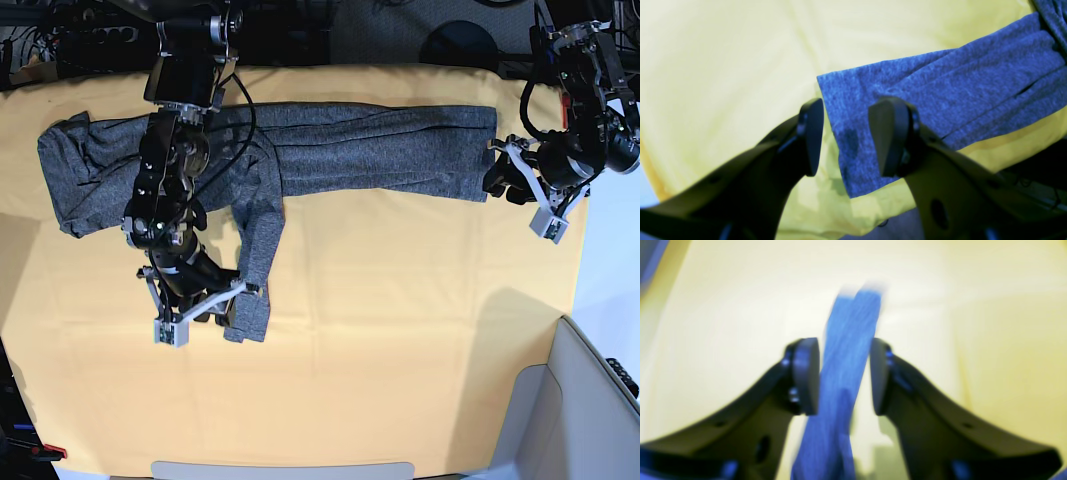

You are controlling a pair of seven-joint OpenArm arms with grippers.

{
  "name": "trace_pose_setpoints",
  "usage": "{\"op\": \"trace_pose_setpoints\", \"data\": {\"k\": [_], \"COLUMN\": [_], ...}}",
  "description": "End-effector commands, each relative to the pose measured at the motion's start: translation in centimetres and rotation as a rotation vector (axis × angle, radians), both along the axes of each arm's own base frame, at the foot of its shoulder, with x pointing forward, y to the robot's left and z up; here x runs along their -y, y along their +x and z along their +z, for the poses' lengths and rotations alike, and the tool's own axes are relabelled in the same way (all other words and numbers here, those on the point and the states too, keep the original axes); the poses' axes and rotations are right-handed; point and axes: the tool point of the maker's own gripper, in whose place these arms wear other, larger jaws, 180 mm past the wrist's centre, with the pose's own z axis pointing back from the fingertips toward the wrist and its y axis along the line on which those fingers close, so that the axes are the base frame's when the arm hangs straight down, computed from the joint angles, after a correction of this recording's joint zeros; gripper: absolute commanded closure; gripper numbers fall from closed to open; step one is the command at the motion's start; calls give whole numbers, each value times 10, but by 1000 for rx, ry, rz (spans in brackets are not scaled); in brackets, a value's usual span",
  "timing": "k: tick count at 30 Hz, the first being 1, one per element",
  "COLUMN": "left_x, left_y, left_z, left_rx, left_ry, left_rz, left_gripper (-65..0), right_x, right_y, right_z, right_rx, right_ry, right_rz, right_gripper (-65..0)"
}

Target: Fold the T-shirt properly

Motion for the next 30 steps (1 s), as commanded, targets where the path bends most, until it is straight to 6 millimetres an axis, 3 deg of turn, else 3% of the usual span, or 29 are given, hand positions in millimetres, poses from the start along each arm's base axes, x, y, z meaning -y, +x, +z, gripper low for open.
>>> {"op": "trace_pose_setpoints", "data": {"k": [1,8,14,17,23,30], "left_x": [-3,-2,-2,-2,5,8], "left_y": [7,7,8,8,7,5], "left_z": [11,11,12,12,4,-6], "left_rx": [41,45,46,47,20,-13], "left_ry": [11,10,10,11,-2,-16], "left_rz": [-5,-6,-6,-6,-29,-34], "left_gripper": [-240,-240,-240,-240,-241,-241], "right_x": [-9,-4,-8,-7,4,4], "right_y": [14,57,74,77,76,76], "right_z": [16,-26,-61,-64,-63,-64], "right_rx": [54,-46,-120,-138,-151,-154], "right_ry": [40,98,84,79,68,65], "right_rz": [-9,-176,-235,-260,-329,-328], "right_gripper": [-178,-132,-135,-159,-325,-338]}}
